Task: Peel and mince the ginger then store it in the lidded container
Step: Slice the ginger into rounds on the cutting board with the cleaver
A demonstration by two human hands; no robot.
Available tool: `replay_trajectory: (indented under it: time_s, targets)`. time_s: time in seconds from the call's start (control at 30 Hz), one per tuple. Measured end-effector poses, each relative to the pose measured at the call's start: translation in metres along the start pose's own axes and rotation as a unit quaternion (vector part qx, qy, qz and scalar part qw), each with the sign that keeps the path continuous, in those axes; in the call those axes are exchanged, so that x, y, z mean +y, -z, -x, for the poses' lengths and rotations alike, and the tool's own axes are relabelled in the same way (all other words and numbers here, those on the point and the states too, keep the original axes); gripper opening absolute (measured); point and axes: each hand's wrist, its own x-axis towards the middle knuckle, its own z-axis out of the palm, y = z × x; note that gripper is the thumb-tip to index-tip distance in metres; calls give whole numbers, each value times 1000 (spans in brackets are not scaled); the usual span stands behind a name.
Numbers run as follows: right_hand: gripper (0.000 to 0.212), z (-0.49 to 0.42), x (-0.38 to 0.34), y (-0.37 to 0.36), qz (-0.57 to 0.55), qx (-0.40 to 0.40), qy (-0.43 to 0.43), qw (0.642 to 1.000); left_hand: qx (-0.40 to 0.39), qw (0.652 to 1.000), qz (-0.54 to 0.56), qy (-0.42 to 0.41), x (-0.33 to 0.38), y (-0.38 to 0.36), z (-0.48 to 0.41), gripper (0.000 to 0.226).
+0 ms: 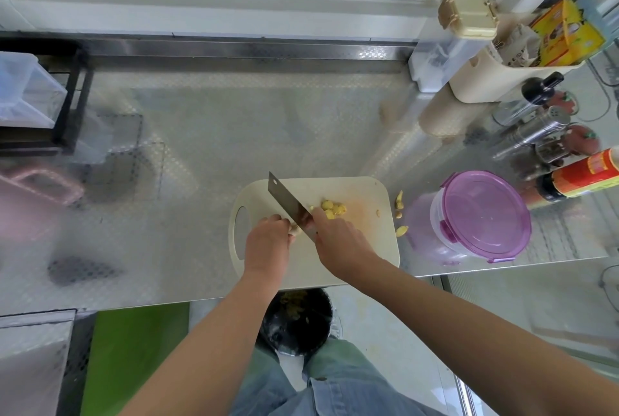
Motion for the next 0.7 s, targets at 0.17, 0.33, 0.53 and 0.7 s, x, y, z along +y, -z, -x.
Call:
replay_trajectory:
  time_s: [0.17, 0.33, 0.53, 0.7]
  targets:
    - [30, 1, -1, 2, 10, -12, 0, 1000, -6, 1000, 1, 5, 1, 1, -1, 15]
    - [35, -5, -6, 5, 13, -45, -11, 999, -26, 999, -18, -4, 2, 1, -3, 15]
    - [29, -10, -10, 0, 16, -45, -14, 999, -25, 1000, -16, -11, 1, 0, -4, 16]
    - [21, -24, -11, -4, -3, -34, -12, 999, -34, 999, -11, -7, -1, 1, -6, 19]
